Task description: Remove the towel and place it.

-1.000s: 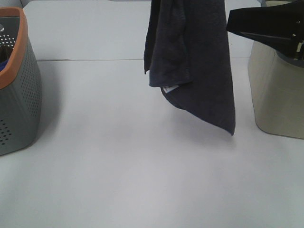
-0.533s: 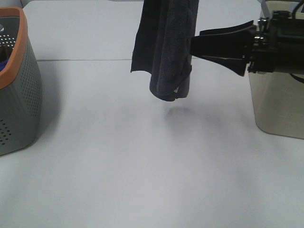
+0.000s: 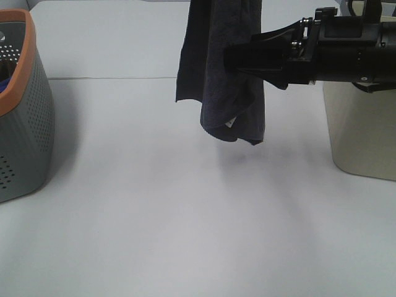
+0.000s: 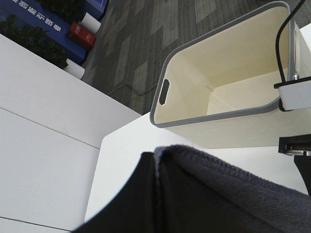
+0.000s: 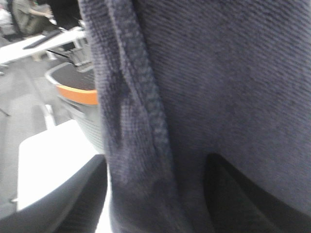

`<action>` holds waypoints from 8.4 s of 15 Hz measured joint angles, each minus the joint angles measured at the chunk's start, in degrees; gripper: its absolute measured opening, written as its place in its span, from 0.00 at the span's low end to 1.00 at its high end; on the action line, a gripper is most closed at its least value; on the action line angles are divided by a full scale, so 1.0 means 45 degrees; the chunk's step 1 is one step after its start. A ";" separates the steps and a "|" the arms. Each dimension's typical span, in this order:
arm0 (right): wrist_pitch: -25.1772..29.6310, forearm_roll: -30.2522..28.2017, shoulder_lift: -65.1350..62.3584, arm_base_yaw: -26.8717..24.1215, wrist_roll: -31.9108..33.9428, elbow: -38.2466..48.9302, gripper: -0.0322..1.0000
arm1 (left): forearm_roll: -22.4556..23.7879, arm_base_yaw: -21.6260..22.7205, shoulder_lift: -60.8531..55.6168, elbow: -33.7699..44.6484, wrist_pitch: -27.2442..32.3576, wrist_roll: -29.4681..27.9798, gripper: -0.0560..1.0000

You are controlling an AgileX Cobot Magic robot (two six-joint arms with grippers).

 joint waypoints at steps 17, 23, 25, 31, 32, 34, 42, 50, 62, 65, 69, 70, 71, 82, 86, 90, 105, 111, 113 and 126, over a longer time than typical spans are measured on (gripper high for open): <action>-0.0789 0.0000 0.1770 0.2050 -0.1057 -0.0038 0.53 | 0.0051 0.0000 0.0000 0.0000 0.0013 0.0000 0.05; -0.0789 -0.0013 0.1770 0.2050 -0.0891 -0.0306 0.53 | 0.0064 0.0000 0.0000 0.0000 0.0013 0.0000 0.05; -0.0789 0.0013 0.1744 0.2050 -0.0560 -0.0649 0.51 | 0.0064 0.0000 0.0000 0.0000 0.0013 -0.0013 0.05; -0.1311 0.0013 0.1706 0.2050 -0.0357 -0.0738 0.21 | 0.0064 0.0000 0.0000 0.0000 0.0013 -0.0013 0.05; -0.1337 0.0013 0.1706 0.2050 -0.0089 -0.0738 0.09 | 0.0089 0.0000 0.0000 0.0000 0.0013 -0.0051 0.05; -0.1362 0.0013 0.1515 0.2050 0.0904 -0.0738 0.05 | 0.0395 0.0000 0.0000 0.0000 0.0013 -0.0395 0.05; -0.2165 -0.6188 -0.1783 0.2050 0.8633 -0.0828 0.05 | 0.4214 0.0000 0.0318 0.0000 0.0968 -0.4087 0.05; -0.1757 -1.8487 -0.3056 0.2050 1.6972 -0.4889 0.05 | 0.8493 0.0000 0.0395 0.0000 0.2241 -1.2325 0.05; -1.2159 -2.3007 0.1248 0.2050 1.1752 -0.6264 0.05 | 1.1434 0.1744 0.3132 0.0000 -0.2954 -1.6616 0.05; -1.4986 -2.3300 0.3005 0.1706 1.1255 -0.7436 0.05 | 1.1523 0.2699 0.4278 0.0000 -0.5959 -1.6629 0.05; -1.6616 -2.3224 0.4596 0.0955 1.1268 -0.8620 0.05 | 1.1612 0.2852 0.5017 0.0000 -0.7016 -1.6629 0.05; -1.6578 -2.3224 0.4775 0.0891 1.1357 -0.8620 0.05 | 1.1625 0.2852 0.5182 0.0000 -0.7130 -1.6629 0.05; -1.6488 -2.3224 0.4966 0.0891 1.1625 -0.8582 0.05 | 1.1637 0.2852 0.5348 0.0000 -0.7143 -1.6616 0.05; -1.8831 -2.3440 0.6201 0.0904 1.4591 -0.8989 0.05 | 1.2325 0.4100 0.6366 0.0000 -1.1434 -1.5903 0.05; -1.8042 -2.3580 0.6353 0.0904 1.4986 -0.9167 0.05 | 1.2401 0.3973 0.6481 0.0000 -1.0733 -1.5839 0.05; -1.4184 -2.3580 0.6290 0.1108 1.6234 -0.9180 0.05 | 1.2401 0.3412 0.6468 0.0000 -0.7181 -1.5750 0.05; 0.2712 -1.7953 0.6010 0.2050 1.7265 -0.9218 0.05 | 0.5806 0.2521 0.5742 0.3069 0.4596 -1.2223 0.05; 0.3081 -1.7991 0.6468 0.2050 1.7252 -0.8594 0.05 | 0.6697 0.2521 0.4635 0.6086 0.4622 -1.0466 0.05; 0.3132 -1.8029 0.6481 0.2050 1.7252 -0.8098 0.05 | 0.6723 0.2521 0.4571 0.6468 0.4622 -1.0326 0.05; 0.3183 -1.8080 0.6481 0.2050 2.1747 -0.7996 0.58 | 0.6608 0.2521 0.4087 0.6468 0.4609 -1.2771 0.53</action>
